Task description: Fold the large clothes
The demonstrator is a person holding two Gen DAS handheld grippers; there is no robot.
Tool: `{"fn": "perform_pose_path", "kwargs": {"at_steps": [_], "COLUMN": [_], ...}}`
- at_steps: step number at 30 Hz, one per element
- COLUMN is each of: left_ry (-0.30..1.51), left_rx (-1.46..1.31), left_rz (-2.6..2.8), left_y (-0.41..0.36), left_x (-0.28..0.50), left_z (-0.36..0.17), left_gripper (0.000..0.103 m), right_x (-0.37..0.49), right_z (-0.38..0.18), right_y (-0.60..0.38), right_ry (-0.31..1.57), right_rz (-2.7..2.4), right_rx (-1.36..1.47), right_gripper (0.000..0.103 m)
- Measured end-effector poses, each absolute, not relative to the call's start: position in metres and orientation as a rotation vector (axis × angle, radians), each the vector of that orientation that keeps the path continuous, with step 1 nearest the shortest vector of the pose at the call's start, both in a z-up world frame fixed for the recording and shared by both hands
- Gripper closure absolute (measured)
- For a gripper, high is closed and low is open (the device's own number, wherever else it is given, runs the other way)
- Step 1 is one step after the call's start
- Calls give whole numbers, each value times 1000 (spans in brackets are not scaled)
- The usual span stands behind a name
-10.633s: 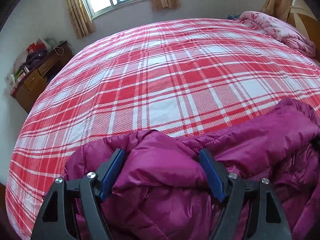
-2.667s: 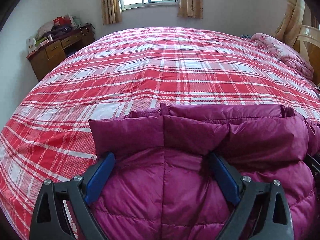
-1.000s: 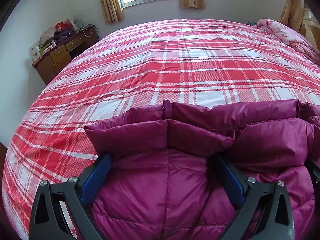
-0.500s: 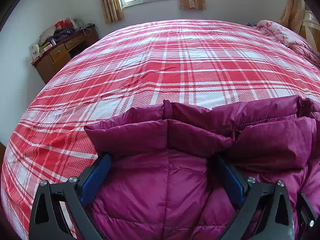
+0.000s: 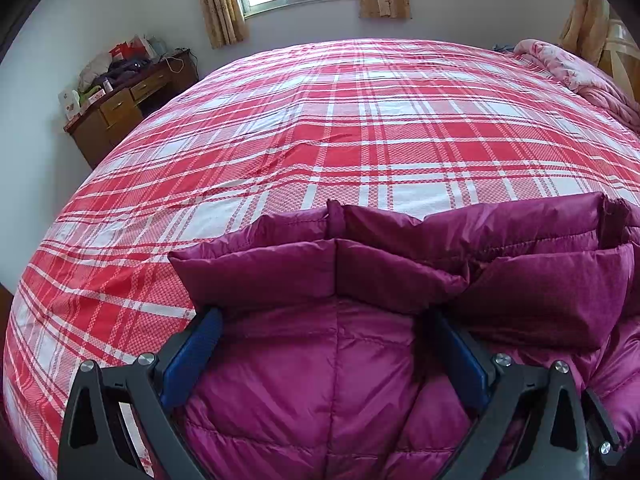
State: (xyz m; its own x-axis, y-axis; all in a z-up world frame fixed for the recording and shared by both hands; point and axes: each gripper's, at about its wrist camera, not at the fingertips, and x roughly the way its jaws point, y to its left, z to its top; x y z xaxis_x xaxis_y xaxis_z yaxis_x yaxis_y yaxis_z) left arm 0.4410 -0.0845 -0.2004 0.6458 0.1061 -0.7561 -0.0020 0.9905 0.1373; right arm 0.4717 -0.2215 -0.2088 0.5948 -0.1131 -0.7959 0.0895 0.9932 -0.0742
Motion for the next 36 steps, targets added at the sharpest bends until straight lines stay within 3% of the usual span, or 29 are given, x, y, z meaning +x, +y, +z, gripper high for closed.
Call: {"fn": "perform_pose_path", "kwargs": {"at_steps": [14, 20, 28, 36], "left_ry": [866, 890, 775, 827], "left_rx": [125, 78, 36, -161], "left_rz": [62, 19, -20, -69], "left_y": [-85, -74, -35, 5], "left_x": [441, 431, 319, 245], "left_z": [-200, -192, -148, -179], "left_gripper": [1, 1, 1, 1], "right_x": [437, 430, 425, 354], "right_z": [-191, -208, -203, -190], "right_y": [-212, -208, -212, -196], "right_ry": [902, 875, 882, 825], "right_rz": [-126, -151, -137, -149], "right_rx": [-27, -73, -54, -73], "right_gripper": [1, 0, 0, 0]}}
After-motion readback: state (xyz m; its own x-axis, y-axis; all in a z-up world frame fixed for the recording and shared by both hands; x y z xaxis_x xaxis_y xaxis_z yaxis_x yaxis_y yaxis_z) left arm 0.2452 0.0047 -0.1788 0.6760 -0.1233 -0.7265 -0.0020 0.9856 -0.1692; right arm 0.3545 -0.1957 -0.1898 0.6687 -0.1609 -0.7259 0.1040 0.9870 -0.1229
